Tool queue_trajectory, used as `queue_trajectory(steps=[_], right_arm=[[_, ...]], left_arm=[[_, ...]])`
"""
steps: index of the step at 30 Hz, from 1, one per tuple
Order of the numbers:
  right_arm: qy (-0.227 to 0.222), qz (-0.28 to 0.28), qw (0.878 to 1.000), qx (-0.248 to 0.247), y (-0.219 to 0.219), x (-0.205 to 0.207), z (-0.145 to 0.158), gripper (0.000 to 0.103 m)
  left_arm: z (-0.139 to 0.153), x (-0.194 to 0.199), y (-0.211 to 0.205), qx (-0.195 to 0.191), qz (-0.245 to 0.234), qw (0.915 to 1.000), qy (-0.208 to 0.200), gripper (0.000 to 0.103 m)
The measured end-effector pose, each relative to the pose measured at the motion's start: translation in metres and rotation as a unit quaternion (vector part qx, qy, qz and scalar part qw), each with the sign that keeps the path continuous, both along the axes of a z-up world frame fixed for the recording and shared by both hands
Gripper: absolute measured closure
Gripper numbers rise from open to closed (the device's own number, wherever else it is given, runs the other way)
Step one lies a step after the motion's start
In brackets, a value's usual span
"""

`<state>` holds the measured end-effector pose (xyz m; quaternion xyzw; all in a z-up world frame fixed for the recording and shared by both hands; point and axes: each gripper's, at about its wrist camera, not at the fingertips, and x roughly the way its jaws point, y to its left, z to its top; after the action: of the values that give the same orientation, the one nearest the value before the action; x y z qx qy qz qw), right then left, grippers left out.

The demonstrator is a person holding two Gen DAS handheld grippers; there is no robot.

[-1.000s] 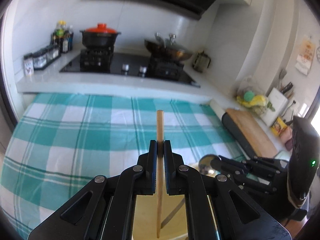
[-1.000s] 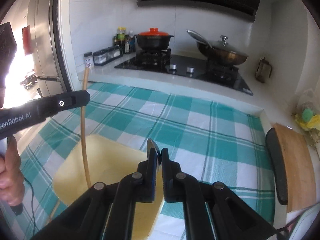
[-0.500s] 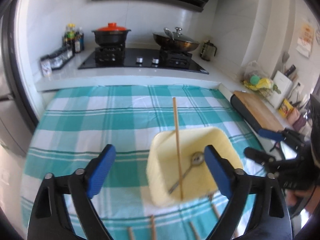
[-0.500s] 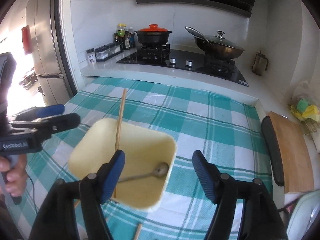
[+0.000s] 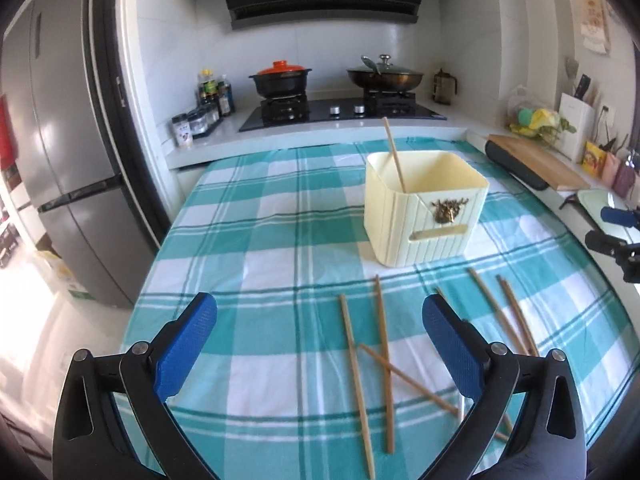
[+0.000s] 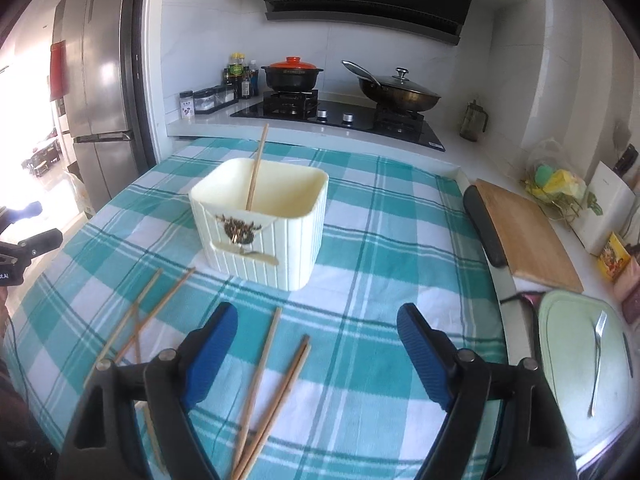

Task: Organize utensils
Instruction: 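Move both grippers back over the remaining chopsticks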

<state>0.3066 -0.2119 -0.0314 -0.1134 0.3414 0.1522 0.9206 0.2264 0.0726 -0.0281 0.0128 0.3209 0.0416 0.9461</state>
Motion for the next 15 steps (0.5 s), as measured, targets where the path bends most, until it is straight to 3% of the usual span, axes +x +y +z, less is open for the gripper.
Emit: queue_trajectory(steps=[8,13,15], right_arm=[[-0.045,-0.079,0.995,0.036,-0.032,-0.092,-0.040,0.019],[-0.052,-0.084,0.994,0.056,-0.035,-0.132,-0.066,0.019],[-0.051,-0.072,0.995,0.052,-0.032,-0.142,-0.071,0.019]], left_arm=[[-0.035,-0.053,-0.027,0.001,0.001,0.9999,-0.014,0.001],[-0.056,-0.061,-0.038,-0.028,-0.019,0.9985,0.043,0.001],[-0.060,-0.067,-0.038,-0.059,-0.030,0.9966,0.050,0.001]])
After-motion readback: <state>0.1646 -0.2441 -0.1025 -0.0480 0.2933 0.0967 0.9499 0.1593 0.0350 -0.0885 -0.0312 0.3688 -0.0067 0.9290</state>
